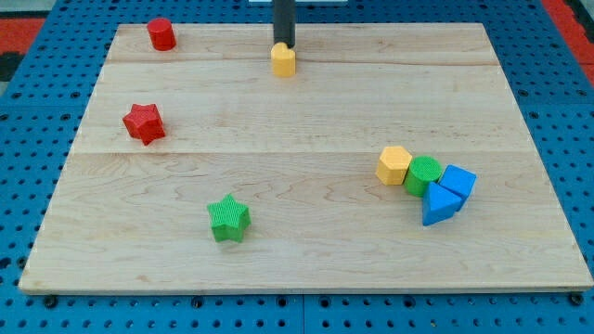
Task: Push the yellow heart to the center
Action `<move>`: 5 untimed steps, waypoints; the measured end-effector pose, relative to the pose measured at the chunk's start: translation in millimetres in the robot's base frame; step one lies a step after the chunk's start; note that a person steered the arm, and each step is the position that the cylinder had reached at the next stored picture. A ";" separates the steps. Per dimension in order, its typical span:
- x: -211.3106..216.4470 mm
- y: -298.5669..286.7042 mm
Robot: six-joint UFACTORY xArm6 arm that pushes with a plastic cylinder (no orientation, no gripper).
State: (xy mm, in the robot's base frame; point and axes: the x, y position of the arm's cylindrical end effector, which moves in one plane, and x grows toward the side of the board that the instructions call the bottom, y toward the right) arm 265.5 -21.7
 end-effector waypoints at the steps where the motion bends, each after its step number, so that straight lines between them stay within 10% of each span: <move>1: 62.6 14.1; 5: 51.0 -12.1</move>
